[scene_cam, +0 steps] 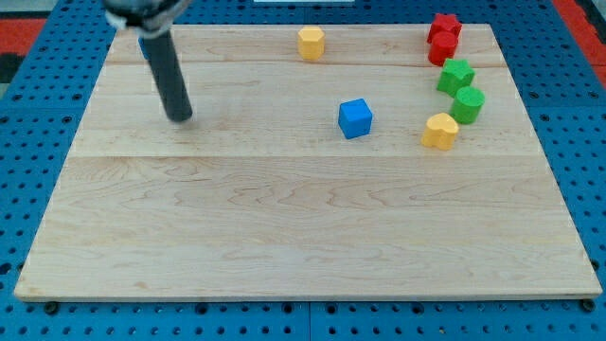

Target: Move your arm diagonal to the bottom right of the yellow heart

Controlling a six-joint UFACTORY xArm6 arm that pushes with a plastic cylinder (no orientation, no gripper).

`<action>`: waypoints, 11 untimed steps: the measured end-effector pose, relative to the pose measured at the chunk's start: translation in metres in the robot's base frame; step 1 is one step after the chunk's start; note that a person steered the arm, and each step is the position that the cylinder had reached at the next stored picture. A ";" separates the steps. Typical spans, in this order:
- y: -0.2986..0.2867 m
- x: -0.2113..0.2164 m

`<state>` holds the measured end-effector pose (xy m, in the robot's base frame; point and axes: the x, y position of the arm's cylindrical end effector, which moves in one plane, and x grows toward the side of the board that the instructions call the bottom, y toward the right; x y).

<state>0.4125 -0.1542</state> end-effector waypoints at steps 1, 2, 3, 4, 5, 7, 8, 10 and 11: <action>0.005 0.033; -0.049 0.033; -0.100 0.033; -0.145 0.033; -0.150 0.078; 0.034 0.173; 0.140 0.162; 0.339 0.086; 0.432 0.040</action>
